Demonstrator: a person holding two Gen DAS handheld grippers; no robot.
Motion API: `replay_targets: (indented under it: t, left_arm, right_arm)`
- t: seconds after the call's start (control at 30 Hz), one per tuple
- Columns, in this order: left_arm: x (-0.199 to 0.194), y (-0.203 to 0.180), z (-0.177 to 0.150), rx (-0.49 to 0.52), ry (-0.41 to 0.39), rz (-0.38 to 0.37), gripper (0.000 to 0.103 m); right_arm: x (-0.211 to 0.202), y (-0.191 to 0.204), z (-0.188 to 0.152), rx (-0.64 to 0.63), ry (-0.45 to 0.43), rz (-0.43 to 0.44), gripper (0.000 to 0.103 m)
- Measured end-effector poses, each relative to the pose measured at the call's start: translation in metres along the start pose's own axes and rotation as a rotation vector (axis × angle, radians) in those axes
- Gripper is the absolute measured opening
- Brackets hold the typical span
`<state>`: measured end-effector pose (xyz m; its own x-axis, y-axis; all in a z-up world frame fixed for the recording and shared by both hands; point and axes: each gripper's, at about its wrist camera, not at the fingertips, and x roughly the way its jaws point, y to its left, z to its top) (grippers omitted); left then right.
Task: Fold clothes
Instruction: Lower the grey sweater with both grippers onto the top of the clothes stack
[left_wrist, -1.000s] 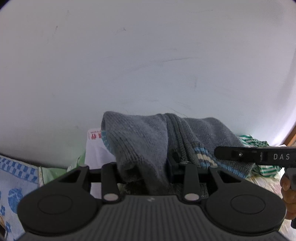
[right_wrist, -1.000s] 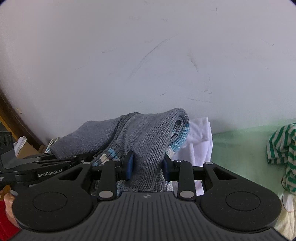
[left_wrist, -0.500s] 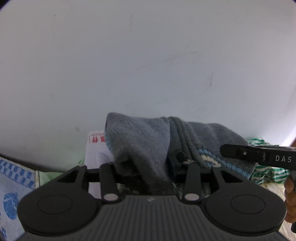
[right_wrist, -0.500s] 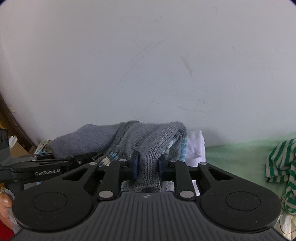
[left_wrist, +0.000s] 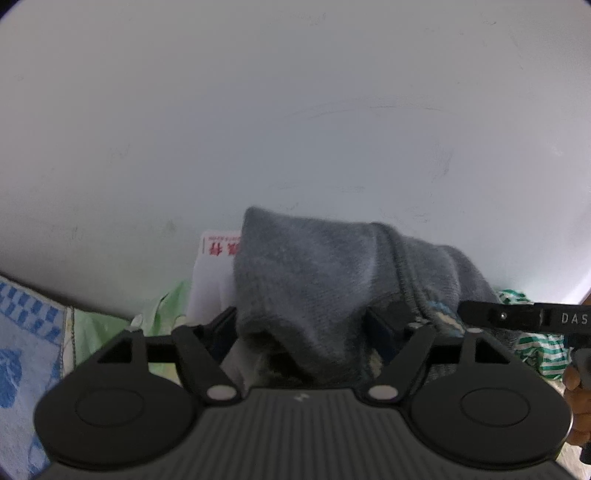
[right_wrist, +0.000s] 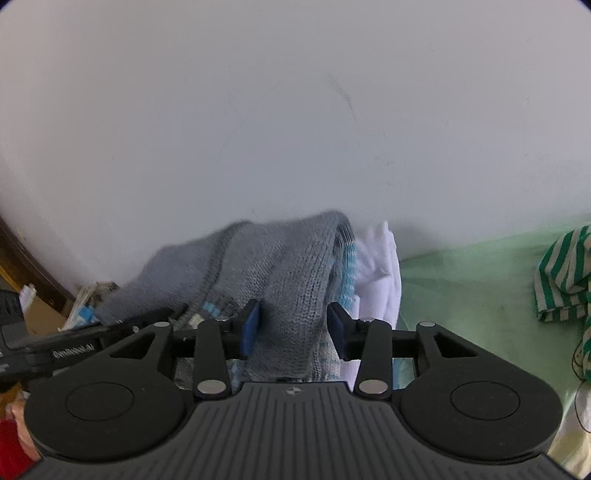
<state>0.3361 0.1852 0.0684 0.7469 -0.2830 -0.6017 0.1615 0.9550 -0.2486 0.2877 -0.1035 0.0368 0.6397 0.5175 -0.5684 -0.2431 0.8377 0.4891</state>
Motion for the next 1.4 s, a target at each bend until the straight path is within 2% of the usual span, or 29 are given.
replay_targets:
  t: [0.03, 0.07, 0.1, 0.2, 0.27, 0.33, 0.4, 0.47, 0.57, 0.6, 0.63, 0.73, 0.83, 0.93, 0.97, 1.03, 1.1, 1.13, 1.23, 1.3, 1.4]
  left_arm:
    - [0.002, -0.004, -0.001, 0.011, -0.004, 0.003, 0.073]
    - [0.004, -0.008, -0.002, 0.022, -0.007, 0.006, 0.064]
    - [0.005, -0.012, -0.003, 0.033, -0.011, 0.009, 0.06]
    - [0.004, -0.017, -0.003, 0.058, -0.034, 0.017, 0.052]
    - [0.012, -0.019, 0.005, 0.061, -0.037, 0.028, 0.052]
    - [0.02, -0.02, 0.012, 0.055, -0.033, 0.041, 0.056]
    - [0.028, -0.023, 0.01, 0.09, -0.029, 0.068, 0.069]
    - [0.03, -0.024, 0.004, 0.113, -0.032, 0.078, 0.073]
    - [0.025, -0.021, 0.001, 0.103, -0.033, 0.061, 0.073]
    - [0.02, -0.02, 0.001, 0.103, -0.04, 0.056, 0.073]
    - [0.013, -0.02, 0.0, 0.118, -0.055, 0.06, 0.073]
    - [-0.013, -0.023, -0.006, 0.198, -0.11, 0.101, 0.075]
    - [-0.051, -0.025, -0.018, 0.231, -0.195, 0.131, 0.075]
    - [-0.072, -0.023, 0.007, 0.206, -0.298, 0.159, 0.063]
    - [-0.07, -0.021, 0.024, 0.184, -0.294, 0.15, 0.057]
    - [-0.05, -0.027, 0.037, 0.148, -0.249, 0.136, 0.049]
    - [-0.026, -0.032, 0.042, 0.123, -0.204, 0.163, 0.031]
    - [-0.014, -0.033, 0.043, 0.114, -0.182, 0.18, 0.028]
    - [0.011, -0.033, 0.034, 0.121, -0.128, 0.219, 0.029]
    - [0.019, -0.028, 0.027, 0.113, -0.12, 0.23, 0.033]
    - [0.026, -0.021, 0.017, 0.104, -0.121, 0.231, 0.035]
  right_arm:
    - [0.004, -0.001, -0.001, 0.013, 0.019, 0.003, 0.042]
    - [0.007, -0.001, -0.002, 0.026, 0.022, 0.015, 0.036]
    - [0.009, -0.001, -0.003, 0.04, 0.025, 0.027, 0.03]
    - [0.005, 0.011, -0.001, -0.001, -0.012, 0.025, 0.025]
    - [0.0, 0.019, 0.001, -0.042, -0.066, 0.013, 0.024]
    - [0.005, 0.021, 0.001, -0.044, -0.071, -0.015, 0.024]
    - [0.017, 0.023, -0.007, -0.068, -0.061, -0.049, 0.025]
    - [0.021, 0.022, -0.014, -0.064, -0.061, -0.054, 0.025]
    - [0.016, 0.022, -0.017, -0.031, -0.07, -0.044, 0.028]
    - [0.012, 0.022, -0.016, -0.025, -0.074, -0.044, 0.036]
    - [0.005, 0.024, -0.012, -0.047, -0.094, -0.06, 0.043]
    - [-0.022, 0.035, -0.005, -0.105, -0.201, -0.103, 0.045]
    - [-0.042, 0.048, -0.004, -0.161, -0.305, -0.139, 0.046]
    - [-0.034, 0.069, -0.008, -0.232, -0.345, -0.141, 0.043]
    - [-0.028, 0.077, -0.01, -0.256, -0.354, -0.141, 0.043]
    - [-0.01, 0.089, -0.015, -0.29, -0.359, -0.164, 0.04]
    - [0.009, 0.095, -0.019, -0.276, -0.358, -0.189, 0.037]
    - [0.017, 0.096, -0.021, -0.256, -0.362, -0.194, 0.036]
    - [0.034, 0.099, -0.025, -0.3, -0.375, -0.233, 0.036]
    - [0.04, 0.1, -0.029, -0.333, -0.37, -0.24, 0.036]
    - [0.05, 0.098, -0.032, -0.347, -0.338, -0.235, 0.037]
